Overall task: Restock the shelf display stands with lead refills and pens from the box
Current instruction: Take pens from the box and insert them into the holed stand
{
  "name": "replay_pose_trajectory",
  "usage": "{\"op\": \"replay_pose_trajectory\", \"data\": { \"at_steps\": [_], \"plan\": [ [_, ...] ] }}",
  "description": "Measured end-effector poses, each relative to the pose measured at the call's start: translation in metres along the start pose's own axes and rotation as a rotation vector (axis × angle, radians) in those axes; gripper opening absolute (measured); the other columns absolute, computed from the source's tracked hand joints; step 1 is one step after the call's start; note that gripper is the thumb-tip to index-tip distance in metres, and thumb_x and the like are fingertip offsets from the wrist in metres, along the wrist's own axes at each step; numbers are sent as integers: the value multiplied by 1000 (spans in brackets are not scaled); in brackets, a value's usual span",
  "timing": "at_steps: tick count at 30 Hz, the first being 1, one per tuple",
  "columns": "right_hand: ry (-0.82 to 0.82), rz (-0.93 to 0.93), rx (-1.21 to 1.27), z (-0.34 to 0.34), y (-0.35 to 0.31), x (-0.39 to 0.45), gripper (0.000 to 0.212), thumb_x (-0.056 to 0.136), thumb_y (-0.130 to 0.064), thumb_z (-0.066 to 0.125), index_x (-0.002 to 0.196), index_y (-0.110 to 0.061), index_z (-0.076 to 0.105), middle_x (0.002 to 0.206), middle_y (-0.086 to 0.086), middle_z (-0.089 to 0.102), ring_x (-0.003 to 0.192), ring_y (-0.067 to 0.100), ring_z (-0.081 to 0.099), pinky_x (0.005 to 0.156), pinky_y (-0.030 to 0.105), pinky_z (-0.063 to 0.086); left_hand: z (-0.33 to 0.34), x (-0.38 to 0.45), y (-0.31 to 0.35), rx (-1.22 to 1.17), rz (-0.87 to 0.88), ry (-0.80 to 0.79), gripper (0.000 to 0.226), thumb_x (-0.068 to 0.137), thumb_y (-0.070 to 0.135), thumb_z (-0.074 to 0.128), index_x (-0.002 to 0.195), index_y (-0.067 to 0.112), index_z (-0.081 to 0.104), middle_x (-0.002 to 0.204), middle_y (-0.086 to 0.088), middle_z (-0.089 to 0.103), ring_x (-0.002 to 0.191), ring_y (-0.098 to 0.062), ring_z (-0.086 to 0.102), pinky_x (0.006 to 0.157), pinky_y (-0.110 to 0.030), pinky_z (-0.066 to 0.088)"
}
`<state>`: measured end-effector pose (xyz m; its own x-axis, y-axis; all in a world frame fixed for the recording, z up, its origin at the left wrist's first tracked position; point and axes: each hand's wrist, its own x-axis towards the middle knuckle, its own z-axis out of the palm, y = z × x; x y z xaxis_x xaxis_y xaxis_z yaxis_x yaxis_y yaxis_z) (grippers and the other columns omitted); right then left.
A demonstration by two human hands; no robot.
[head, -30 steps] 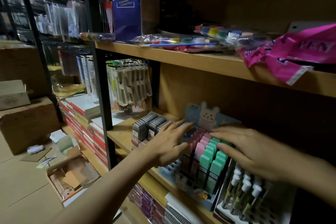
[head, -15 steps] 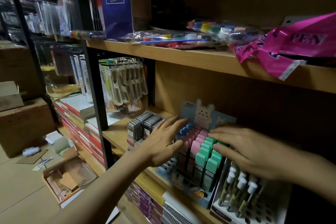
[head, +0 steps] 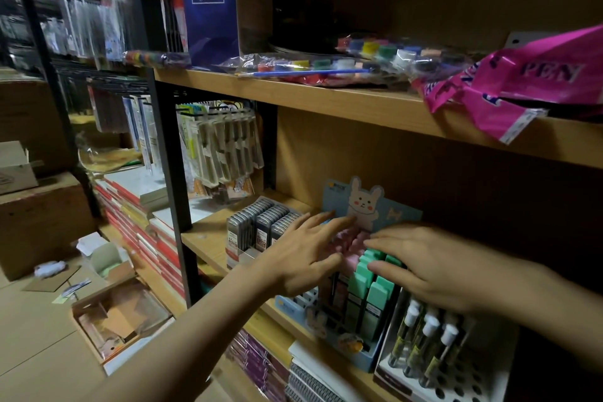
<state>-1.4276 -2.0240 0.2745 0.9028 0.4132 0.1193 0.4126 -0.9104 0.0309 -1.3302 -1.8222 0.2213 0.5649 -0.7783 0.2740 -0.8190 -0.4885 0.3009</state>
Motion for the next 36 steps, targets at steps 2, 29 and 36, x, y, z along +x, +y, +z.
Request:
{"op": "replay_pose_trajectory", "data": {
  "at_steps": [2,29,36],
  "plan": [
    [-27,16,-9,-2,-2,3,54,98,-56,26,137,-27,51,134,-11,53,119,2,48,105,23,39,0,2,0,-5,-40,20,68,89,44,33,153,32,16,160,3,20,133,12,4,107,-13,-4],
    [-152,82,-57,12,-16,-64,79,82,-80,-10,149,-47,14,154,-31,19,139,-14,-3,115,30,-9,22,-61,43,-41,75,101,59,96,44,47,149,40,21,153,30,16,143,11,-1,114,-17,2],
    [-86,137,-72,5,-20,-51,80,80,-81,5,141,-34,27,152,-11,29,140,4,18,109,16,9,19,-44,48,-41,40,79,62,96,51,43,150,43,14,158,20,16,141,13,-7,113,-12,-2]
  ]
}}
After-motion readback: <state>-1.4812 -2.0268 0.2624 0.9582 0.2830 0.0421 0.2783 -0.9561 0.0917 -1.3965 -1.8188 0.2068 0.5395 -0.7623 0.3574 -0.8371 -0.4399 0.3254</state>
